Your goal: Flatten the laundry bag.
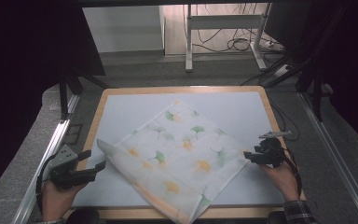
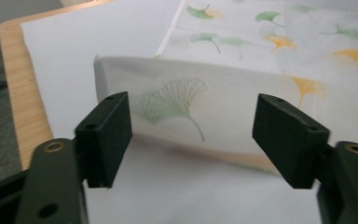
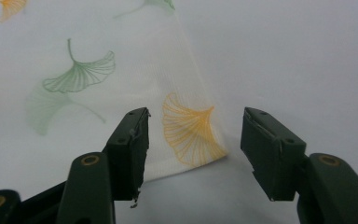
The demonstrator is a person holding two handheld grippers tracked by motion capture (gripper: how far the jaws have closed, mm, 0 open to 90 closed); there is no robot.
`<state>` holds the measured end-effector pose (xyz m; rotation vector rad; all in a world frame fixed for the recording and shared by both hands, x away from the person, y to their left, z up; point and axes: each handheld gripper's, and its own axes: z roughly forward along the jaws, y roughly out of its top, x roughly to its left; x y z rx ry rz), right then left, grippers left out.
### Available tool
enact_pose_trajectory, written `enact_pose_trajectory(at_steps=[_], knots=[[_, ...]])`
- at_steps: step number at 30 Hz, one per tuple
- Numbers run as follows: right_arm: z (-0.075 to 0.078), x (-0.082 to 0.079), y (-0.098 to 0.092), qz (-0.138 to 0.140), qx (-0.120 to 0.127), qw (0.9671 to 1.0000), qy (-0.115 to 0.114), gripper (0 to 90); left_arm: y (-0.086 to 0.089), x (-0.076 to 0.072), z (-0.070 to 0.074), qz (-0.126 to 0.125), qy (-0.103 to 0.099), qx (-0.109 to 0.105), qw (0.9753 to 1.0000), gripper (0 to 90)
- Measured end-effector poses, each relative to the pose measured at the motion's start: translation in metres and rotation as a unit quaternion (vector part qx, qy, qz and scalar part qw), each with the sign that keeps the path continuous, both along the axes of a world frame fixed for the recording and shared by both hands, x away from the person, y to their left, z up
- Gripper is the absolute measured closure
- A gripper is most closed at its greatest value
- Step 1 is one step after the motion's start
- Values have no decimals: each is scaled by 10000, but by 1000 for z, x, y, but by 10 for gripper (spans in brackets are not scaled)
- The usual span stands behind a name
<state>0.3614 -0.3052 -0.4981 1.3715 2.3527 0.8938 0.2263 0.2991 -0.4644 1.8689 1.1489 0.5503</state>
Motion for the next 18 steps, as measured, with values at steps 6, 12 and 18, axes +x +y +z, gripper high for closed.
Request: enact_pose_trajectory(at_steps=[6,12,18], knots=[[-8,8,13,-74,-522,9986,63,873,-5,7,-3,0,45,1,10000,207],[0,20,25,82,-1188,9928,-145,899,0,6,-2,58,-12,-36,10000,206],[23,74,25,-351,-1053,9929,-425,898,4,9,-3,141,-36,-108,9998,207]])
